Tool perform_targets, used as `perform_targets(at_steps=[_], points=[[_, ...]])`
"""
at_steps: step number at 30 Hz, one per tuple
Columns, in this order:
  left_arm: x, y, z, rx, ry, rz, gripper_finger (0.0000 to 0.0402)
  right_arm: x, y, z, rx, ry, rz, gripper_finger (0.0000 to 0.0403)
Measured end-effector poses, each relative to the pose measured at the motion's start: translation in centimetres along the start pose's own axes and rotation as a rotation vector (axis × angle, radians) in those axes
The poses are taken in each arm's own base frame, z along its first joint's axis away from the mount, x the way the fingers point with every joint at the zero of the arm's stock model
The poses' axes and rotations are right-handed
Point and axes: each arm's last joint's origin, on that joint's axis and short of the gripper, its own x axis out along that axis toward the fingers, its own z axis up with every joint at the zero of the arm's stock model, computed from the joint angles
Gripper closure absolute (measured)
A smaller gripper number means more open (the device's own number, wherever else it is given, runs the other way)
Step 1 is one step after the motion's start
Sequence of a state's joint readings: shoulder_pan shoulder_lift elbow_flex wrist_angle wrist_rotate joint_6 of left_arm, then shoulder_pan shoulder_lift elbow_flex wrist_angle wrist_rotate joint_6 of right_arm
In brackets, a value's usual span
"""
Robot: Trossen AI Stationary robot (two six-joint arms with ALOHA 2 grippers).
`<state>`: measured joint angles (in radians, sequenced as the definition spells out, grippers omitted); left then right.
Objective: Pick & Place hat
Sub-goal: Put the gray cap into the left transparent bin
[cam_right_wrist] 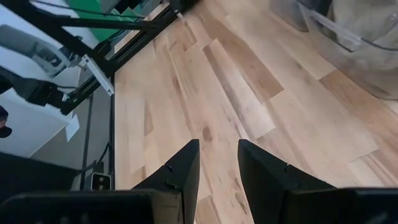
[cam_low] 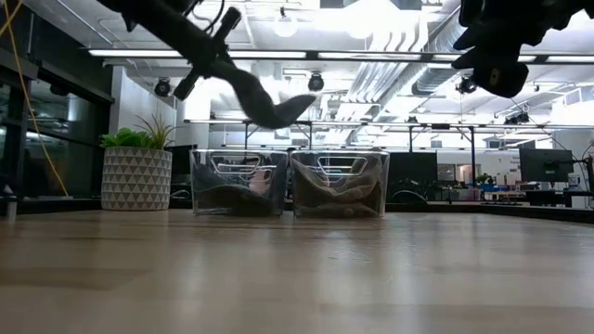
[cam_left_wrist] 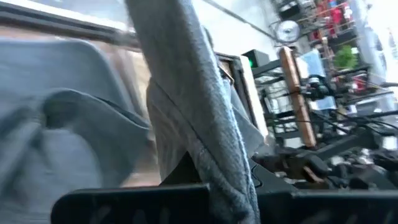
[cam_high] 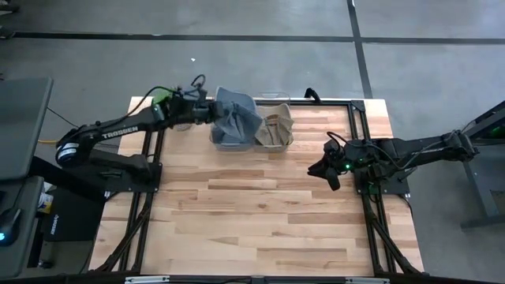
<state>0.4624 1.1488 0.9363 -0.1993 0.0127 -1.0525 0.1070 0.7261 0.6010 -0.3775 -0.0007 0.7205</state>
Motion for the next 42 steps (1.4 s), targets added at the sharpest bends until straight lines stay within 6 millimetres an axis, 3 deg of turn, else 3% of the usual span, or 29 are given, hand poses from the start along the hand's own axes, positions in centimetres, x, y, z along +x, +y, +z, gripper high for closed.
perform_targets(at_steps=[15, 28, 42], points=[[-0.3, 3.3, 4.1, 0.064, 0.035, 0.026, 0.0401, 0.0, -0.2, 0.2, 0.044, -0.07, -0.076, 0.0298], [3.2, 5.1, 3.6, 0.082, 0.141, 0.086, 0.0401, 0.0, -0.3, 0.3, 0.087, -0.106, -0.109, 0.0298], [4.8, 6.2, 3.5, 0.1, 0.131, 0.156, 0.0401, 0.0, -0.4, 0.3, 0.109, -0.122, -0.123, 0.0298]])
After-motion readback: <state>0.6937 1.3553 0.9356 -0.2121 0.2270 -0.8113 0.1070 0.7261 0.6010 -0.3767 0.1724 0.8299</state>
